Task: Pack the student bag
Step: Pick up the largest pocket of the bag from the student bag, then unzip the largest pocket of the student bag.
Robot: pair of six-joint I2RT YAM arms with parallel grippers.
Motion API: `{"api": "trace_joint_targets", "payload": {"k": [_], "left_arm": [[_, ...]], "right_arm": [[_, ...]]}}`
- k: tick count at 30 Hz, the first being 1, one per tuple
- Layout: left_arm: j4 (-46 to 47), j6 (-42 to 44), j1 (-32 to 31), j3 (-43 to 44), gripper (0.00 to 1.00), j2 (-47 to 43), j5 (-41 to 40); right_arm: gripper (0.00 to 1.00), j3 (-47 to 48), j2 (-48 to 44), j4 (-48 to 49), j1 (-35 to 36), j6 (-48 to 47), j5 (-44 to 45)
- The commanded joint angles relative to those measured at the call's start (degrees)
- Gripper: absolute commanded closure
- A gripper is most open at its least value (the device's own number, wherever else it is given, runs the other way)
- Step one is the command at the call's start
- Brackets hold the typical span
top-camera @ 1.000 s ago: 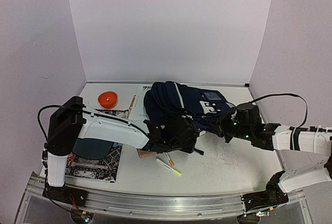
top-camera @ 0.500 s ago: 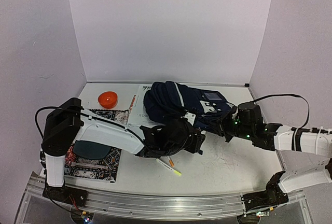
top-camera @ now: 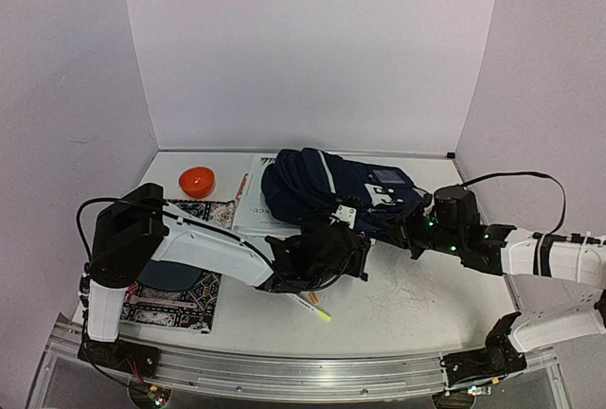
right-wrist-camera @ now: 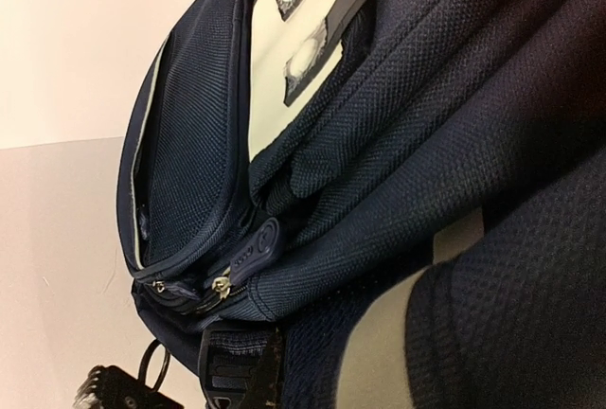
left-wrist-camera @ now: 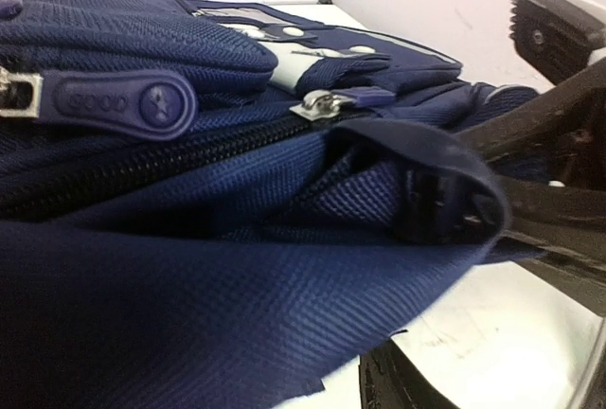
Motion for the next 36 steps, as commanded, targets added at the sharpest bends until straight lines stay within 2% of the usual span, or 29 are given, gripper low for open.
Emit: {"api": "trace_joint_targets", "payload": {"k": [1,5,7,14,27,36], "left_arm": [[2.14,-0.77,0.05,3.34,0.53,1.65,-3.66],[2.22,-0.18,-0.01,4.38,0.62,2.40,-3.62],[2.23,0.27,-0.05,4.25,0.73,2.04,-3.41],[2.06,-0.36,-0.12,-0.85,1.00,-2.22,0.48],[1.46,-3.01,0.00,-12.76,1.00,-13.59,5.06],[-6.16,-4.82,2.96,-18.21,1.00,-21.21,4.26]], "right_arm": [[1.00,4.30,-2.58,5.24,1.33,-0.29,-1.23],[1.00,4.53,-2.28,5.16,1.61,-0.27,-1.11],[1.00,4.42,-2.35,5.11,1.71,-0.21,-0.96],[1.00,4.71,-4.51,0.07,1.64,-3.42,3.18],[1.00,5.57,-5.55,-6.42,1.43,-8.94,9.53],[1.00,8.69,-10.06,-18.42,-2.07,-20.62,12.81]]}}
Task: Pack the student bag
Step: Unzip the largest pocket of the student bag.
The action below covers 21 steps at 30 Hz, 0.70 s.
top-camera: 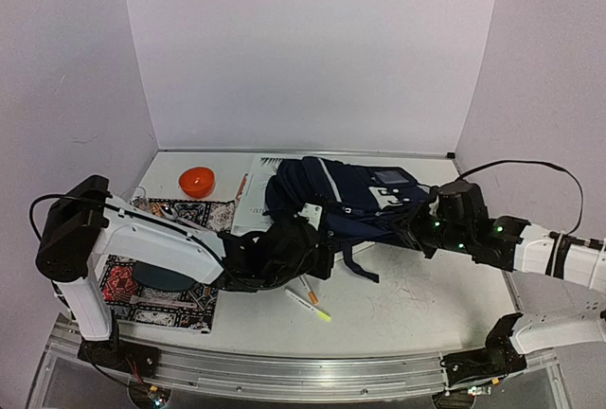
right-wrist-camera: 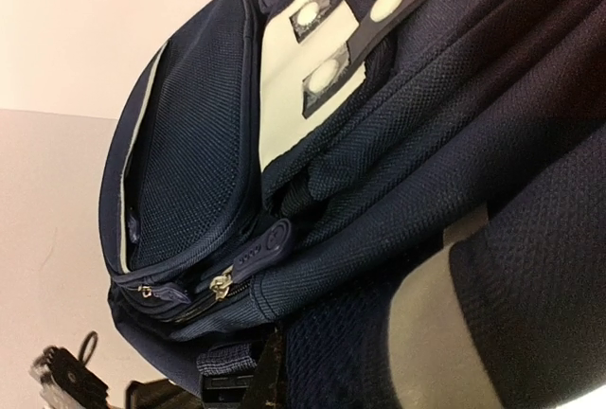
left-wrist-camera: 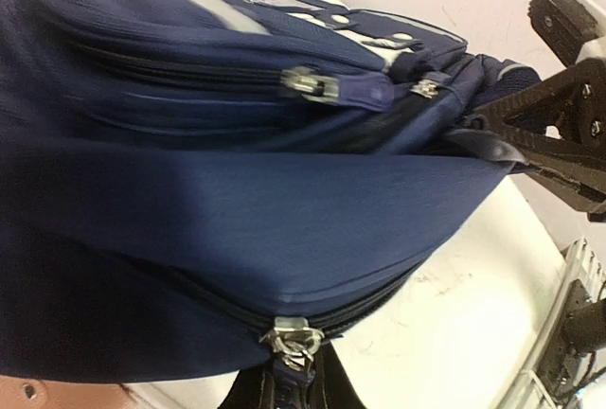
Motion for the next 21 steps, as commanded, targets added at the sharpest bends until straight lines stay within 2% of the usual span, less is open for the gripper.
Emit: {"api": "trace_joint_targets", "payload": {"k": [1,7,14,21], "left_arm": [[-6.32,-0.88,2.32,-2.49,1.00,-6.28,-1.33],[-7.83,0.95,6.00,-4.90,1.00,-9.32,2.27],[-9.23,6.00,10.54,-6.23,1.00,-11.21,8.14],[-9.63,10.98,11.91,-4.97,1.00,-10.03,22.48]], "right_arm": [[1.00,4.40,-5.80,-4.45,-4.15,-10.19,6.55],[1.00,4.32,-7.73,-8.74,-13.70,-17.60,0.16],[1.00,6.94,-5.39,-13.17,-21.47,-26.95,-1.46],[1.00,10.30,-0.07,-14.13,-26.63,-31.48,-4.48]]}}
